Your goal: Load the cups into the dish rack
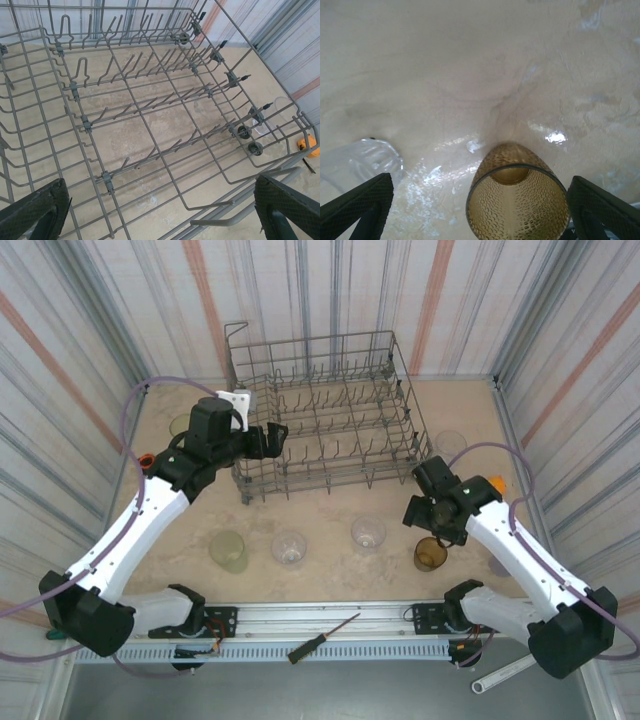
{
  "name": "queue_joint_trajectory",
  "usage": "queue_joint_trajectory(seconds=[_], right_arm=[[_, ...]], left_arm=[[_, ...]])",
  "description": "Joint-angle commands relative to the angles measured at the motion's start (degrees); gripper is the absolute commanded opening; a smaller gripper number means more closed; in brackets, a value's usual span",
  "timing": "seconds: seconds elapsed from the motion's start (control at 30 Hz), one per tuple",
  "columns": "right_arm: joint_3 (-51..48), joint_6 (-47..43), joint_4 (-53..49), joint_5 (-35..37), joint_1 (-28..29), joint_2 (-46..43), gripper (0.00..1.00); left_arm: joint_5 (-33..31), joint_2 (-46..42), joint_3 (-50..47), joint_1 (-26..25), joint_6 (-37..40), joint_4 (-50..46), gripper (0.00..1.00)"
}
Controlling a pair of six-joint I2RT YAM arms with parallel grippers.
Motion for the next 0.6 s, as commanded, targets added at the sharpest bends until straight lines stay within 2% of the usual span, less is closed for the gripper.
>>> queue_joint_trajectory(seconds=[0.0, 0.1, 0.27, 0.43, 0.57], right_arm=[[-3.11, 4.71, 1.97, -1.18, 1.28, -2.18, 0.90], [-6.44, 5.98, 4.76, -2.10, 2.45, -5.05, 0.83], [-9.65, 8.09, 7.27, -2.78, 4.28, -4.96, 0.78], [-10.85, 10.47, 8.26, -1.00, 7.35, -5.57, 0.70], [-13.36, 11.41, 10.18, -0.23, 8.01, -5.51, 0.55]], left_arm=[[-1.68, -0.16, 1.78, -0.29, 1.75, -2.10, 0.99], [-1.39, -0.13, 1.65, -0.29, 1.29, -1.41, 0.99], [0.10, 0.80, 1.65, -0.29, -0.67, -0.39, 0.99], [0.27, 1.49, 2.75, -0.29, -0.96, -1.53, 0.99], [0.01, 1.43, 2.79, -0.27, -1.64, -1.95, 0.99]])
